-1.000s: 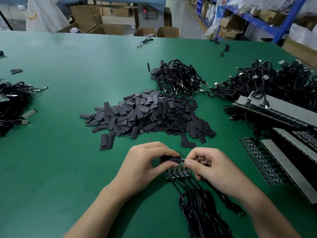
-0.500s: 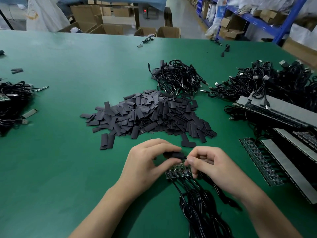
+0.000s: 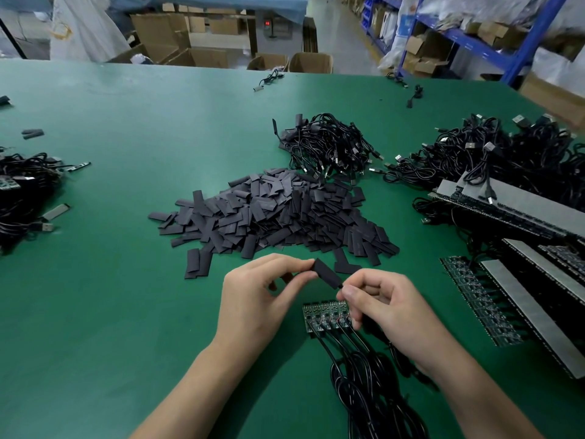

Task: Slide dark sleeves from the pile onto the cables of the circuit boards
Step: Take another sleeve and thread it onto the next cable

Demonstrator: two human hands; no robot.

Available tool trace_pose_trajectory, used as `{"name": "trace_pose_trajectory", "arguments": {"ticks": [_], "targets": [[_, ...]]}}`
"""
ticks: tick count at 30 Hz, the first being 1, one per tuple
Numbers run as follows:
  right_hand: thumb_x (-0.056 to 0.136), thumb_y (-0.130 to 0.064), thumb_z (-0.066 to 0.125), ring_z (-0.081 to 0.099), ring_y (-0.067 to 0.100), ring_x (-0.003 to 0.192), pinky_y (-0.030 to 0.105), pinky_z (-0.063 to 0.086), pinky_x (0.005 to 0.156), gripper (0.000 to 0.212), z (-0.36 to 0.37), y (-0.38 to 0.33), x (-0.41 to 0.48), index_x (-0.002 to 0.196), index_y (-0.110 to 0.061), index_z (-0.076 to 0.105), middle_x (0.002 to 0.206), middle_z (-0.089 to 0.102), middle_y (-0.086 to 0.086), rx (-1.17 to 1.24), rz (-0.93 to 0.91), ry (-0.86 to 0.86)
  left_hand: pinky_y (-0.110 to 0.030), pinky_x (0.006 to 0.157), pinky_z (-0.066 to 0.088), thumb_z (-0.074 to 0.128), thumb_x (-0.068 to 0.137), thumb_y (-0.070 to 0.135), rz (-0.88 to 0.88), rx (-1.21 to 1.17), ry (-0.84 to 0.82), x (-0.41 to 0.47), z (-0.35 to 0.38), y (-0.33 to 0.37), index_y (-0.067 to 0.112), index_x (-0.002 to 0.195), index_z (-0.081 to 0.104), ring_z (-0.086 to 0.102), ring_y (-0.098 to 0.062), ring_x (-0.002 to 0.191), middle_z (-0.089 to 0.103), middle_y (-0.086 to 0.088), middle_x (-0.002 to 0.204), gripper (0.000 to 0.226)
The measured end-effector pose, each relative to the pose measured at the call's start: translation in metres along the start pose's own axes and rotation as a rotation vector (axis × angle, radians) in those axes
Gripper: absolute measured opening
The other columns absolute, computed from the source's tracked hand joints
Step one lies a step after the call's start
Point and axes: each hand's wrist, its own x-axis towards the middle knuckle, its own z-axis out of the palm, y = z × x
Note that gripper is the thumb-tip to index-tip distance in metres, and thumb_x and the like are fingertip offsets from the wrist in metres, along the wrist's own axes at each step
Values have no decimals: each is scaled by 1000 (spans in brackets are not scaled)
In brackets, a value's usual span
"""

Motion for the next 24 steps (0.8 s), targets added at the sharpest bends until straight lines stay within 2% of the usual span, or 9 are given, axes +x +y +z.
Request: {"name": "trace_pose_trajectory", "arguments": {"ticks": [2,6,10,14,17,21,22,24], "targets": [[99,-25,64,65,15,64,25,54,73,16,0,0,0,86,-24,75,65,65,1,-9,4,6,-10,71,46,78,85,29,7,-5,-9,0,0,1,16,92,83,69,3,83,77,15,92,15],[101,-21,65,65,14,64,22,51,75,18,1,2,0,86,-26,75,64,66,2,-6,7,7,-12,71,47,80,87,29,9,-2,-8,1,-1,0,17,90,82,69,1,83,76,17,91,13],[93,-34,63,62,12,61,14,47,75,16,5,0,1,84,-27,74,61,65,3,18,2,-6,-10,70,44,77,86,31,-51,-24,16,1,0,2,22,100,82,68,-3,80,76,21,94,18],[92,-35,63,62,12,62,15,48,75,16,4,2,1,84,-28,75,61,66,3,34,-9,-5,-7,72,44,76,85,30,-62,-68,-24,1,2,2,20,104,82,68,4,85,77,18,97,21],[92,-35,63,63,12,62,18,49,76,15,3,4,1,85,-29,75,62,66,2,32,-17,15,-13,72,51,76,84,31,-165,-225,-51,-2,4,4,23,104,81,73,-5,79,78,14,87,22],[88,-46,66,69,17,70,37,59,79,17,5,2,0,88,-31,74,72,71,1,-37,-14,6,-18,66,54,78,82,23,-371,-581,-38,-4,10,11,13,93,74,77,-20,73,77,-7,78,16],[86,-51,66,71,16,75,38,60,82,20,4,1,-1,91,-33,74,77,74,-1,-80,-16,2,-19,65,54,78,82,20,-391,-623,-31,-3,10,11,10,92,72,77,-21,72,77,-9,77,15],[83,-58,65,69,7,86,25,55,84,26,-2,0,-2,97,-39,74,94,74,-11,-228,-54,2,-21,65,55,77,83,16,-433,-681,-7,1,8,11,7,93,70,76,-22,71,77,-12,77,14]]}}
